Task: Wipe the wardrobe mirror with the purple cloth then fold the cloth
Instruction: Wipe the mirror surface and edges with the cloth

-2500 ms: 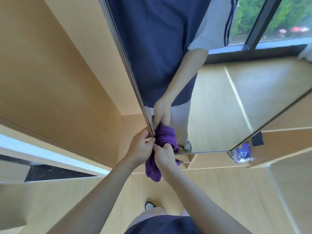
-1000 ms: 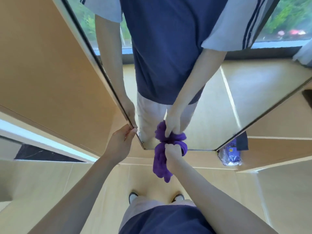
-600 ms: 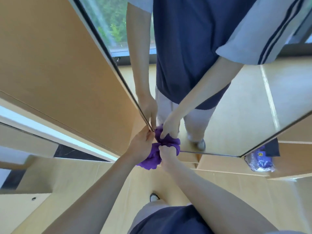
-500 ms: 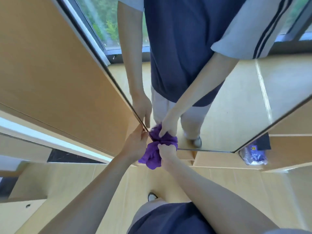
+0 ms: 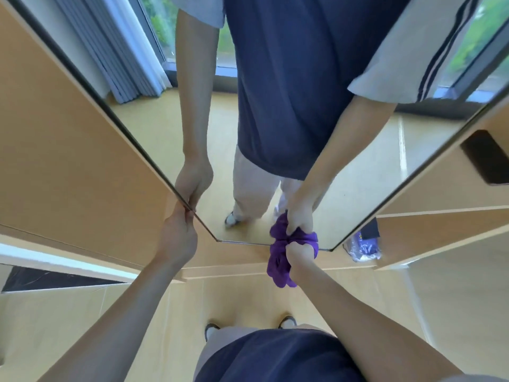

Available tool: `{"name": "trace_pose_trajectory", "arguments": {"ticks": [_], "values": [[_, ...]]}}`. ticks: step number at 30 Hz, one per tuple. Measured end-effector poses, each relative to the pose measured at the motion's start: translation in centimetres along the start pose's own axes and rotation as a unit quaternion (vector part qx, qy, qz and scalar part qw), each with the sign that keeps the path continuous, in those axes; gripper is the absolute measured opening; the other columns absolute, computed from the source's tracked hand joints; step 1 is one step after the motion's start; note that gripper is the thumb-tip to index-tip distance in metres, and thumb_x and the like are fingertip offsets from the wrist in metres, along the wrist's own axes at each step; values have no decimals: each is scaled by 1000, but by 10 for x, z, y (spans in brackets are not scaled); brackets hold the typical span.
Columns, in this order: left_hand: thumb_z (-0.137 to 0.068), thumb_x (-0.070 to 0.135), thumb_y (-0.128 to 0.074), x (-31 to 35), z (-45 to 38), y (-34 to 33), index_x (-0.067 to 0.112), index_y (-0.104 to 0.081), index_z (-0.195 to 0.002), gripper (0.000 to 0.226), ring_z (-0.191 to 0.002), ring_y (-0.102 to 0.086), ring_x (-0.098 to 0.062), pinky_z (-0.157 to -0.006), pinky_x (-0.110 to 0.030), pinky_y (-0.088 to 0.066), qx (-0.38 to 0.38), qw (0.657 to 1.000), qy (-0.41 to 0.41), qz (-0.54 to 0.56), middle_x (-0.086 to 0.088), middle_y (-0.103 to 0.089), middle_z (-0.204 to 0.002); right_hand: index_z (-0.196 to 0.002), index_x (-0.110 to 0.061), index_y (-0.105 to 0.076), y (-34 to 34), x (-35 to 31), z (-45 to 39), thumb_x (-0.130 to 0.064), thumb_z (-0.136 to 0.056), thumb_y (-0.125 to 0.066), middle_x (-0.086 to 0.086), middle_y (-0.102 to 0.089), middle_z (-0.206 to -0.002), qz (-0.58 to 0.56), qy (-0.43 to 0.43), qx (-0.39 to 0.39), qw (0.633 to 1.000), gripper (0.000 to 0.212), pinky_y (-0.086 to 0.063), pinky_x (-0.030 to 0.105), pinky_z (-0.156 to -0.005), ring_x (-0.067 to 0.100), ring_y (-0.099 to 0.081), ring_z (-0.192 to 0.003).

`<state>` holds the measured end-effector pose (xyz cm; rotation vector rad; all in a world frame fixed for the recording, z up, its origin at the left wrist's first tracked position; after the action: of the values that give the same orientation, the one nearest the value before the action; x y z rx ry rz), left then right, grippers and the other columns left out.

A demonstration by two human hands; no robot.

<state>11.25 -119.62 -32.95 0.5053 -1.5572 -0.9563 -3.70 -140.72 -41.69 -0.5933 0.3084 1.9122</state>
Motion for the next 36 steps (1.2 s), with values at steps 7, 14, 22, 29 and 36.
{"name": "trace_pose_trajectory", "arguments": {"ticks": [7,14,22,29,36], "values": [[-105,15,-37,-2,7,-2,16,-49,-123,21,-82,-61,-41,-76,-48,-50,3,1000,17,23,-14,-70,-100,-68,-10,-52,21,-1,-6,7,-50,-28,-5,-74,-63,-5,30,41,999,34,-42,13,-47,9,-60,-52],[-105,16,-37,-4,20,-3,23,-44,-126,24,-80,-64,-42,-73,-47,-50,13,1000,15,18,-12,-71,-101,-85,-13,-53,42,-13,-18,7,-70,-47,10,-77,-100,75,26,46,996,26,-41,23,-59,28,-53,-72],[-104,10,-39,-9,36,-4,17,-48,-125,24,-72,-61,-40,-63,-44,-46,23,999,0,24,-3,-63,-75,-126,-2,-54,44,-18,-25,-3,-74,-43,21,-71,-112,89,108,121,983,53,-48,46,-93,37,-67,-96],[-105,11,-39,-8,39,-4,17,-47,-131,28,-72,-56,-40,-61,-39,-37,34,999,-3,21,-8,-62,-79,-120,-2,-51,47,-38,-2,-12,-99,-38,19,-71,-108,138,216,184,949,27,-52,33,-88,32,-68,-94],[-104,12,-39,-8,38,-1,16,-50,-117,17,-67,-51,-37,-58,-39,-33,14,1000,4,22,-3,-57,-72,-132,1,-44,48,-19,-9,1,-93,-47,19,-62,-116,192,166,173,952,39,-45,29,-75,37,-62,-93]]}}
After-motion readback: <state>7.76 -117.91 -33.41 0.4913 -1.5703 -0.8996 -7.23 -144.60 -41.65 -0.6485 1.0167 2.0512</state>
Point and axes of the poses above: each hand's wrist, its own z-axis away from the middle knuckle, its own y-axis out of the back of the hand, x = y × z, the point moved 2 cm from there along -z, towards the middle knuckle
